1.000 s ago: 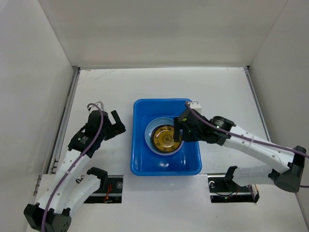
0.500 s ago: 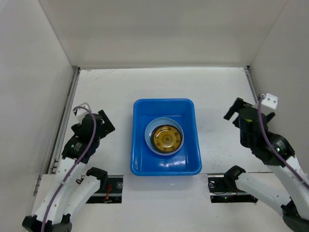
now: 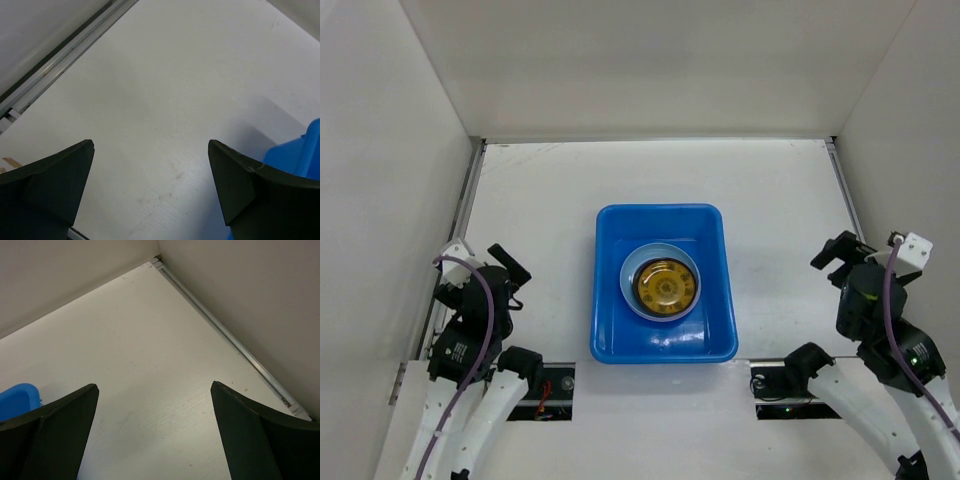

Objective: Place the plates into the plastic bin on the countertop

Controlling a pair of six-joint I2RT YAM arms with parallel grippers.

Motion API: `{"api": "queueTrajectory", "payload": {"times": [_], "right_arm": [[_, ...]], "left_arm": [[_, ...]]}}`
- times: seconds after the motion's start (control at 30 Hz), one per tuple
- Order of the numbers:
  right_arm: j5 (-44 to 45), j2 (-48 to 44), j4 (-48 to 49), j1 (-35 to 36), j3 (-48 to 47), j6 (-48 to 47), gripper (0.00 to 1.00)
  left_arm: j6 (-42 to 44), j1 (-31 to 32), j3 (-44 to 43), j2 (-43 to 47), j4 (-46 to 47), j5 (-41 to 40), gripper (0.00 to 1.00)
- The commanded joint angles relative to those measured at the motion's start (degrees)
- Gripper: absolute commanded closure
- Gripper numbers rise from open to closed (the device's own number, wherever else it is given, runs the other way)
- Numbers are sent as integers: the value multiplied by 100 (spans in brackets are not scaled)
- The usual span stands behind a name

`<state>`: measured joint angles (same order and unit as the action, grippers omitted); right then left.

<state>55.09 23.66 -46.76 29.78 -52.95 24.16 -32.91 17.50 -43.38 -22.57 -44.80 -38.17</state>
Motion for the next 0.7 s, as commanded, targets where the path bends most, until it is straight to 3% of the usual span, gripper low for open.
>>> {"api": "queueTrajectory", "payload": {"times": [0.0,0.67], "right_arm": [[142,-265,361,-178,65,-394,0],[-446,-494,484,-970,224,-667,0]], "left_arm": [[39,-49,40,156,-20,-436,0],[39,-110,-127,-72,-29,-454,0]]}}
